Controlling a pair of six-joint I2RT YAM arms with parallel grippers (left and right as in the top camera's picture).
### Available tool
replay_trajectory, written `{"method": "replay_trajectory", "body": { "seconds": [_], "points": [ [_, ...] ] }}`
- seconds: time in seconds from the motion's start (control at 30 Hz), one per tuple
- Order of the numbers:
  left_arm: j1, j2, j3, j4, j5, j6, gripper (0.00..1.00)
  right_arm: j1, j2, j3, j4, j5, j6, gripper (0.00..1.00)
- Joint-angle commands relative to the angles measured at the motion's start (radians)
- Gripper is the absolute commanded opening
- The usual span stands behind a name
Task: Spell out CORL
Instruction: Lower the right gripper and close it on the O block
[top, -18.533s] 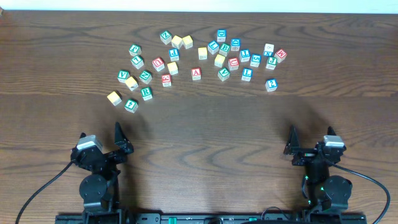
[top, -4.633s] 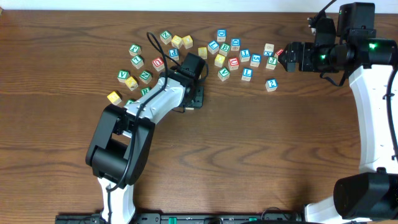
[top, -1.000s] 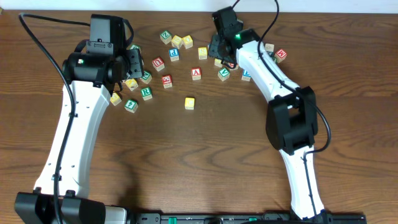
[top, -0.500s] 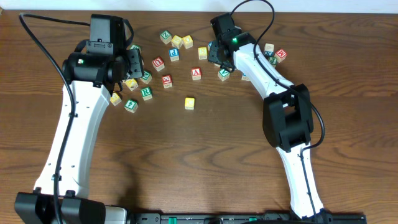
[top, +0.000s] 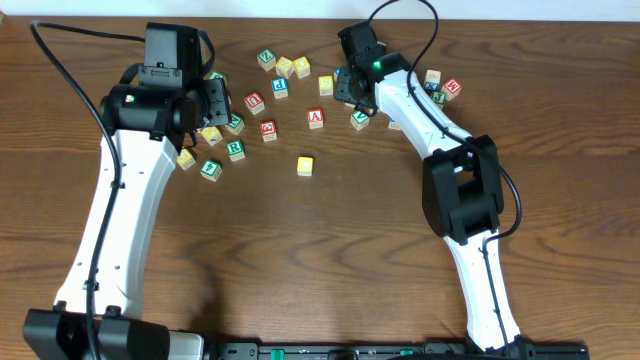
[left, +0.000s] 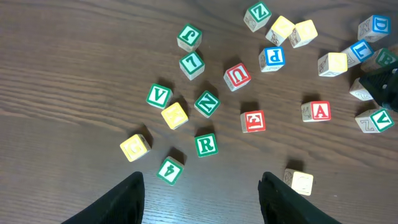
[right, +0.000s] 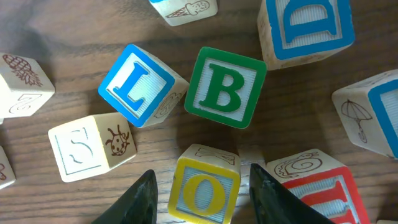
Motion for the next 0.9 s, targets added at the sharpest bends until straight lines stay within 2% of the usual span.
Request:
{"method": "replay_trajectory", "body": {
  "seconds": [0.0, 0.2, 0.53, 0.87],
  "points": [
    [0.004, 0.003, 0.006, -0.002, -0.002, -0.002, 0.58, 0.01, 0.026, 0.017, 0.003, 0.019, -0.05, 0.43],
    [0.004, 0.003, 0.006, -0.002, -0.002, -0.002, 0.58, 0.01, 0.026, 0.012, 0.003, 0.019, -0.05, 0.41],
    [0.004, 0.003, 0.005, -0.002, -0.002, -0.001, 0.58, 0.01, 0.037, 0.012, 0.01, 0.019, 0.045, 0.47],
    [0.004, 0.003, 0.005, -0.002, -0.002, -0.002, 0.58, 0.01, 0.066, 0.012, 0.005, 0.015, 0.06, 0.45]
  ]
}}
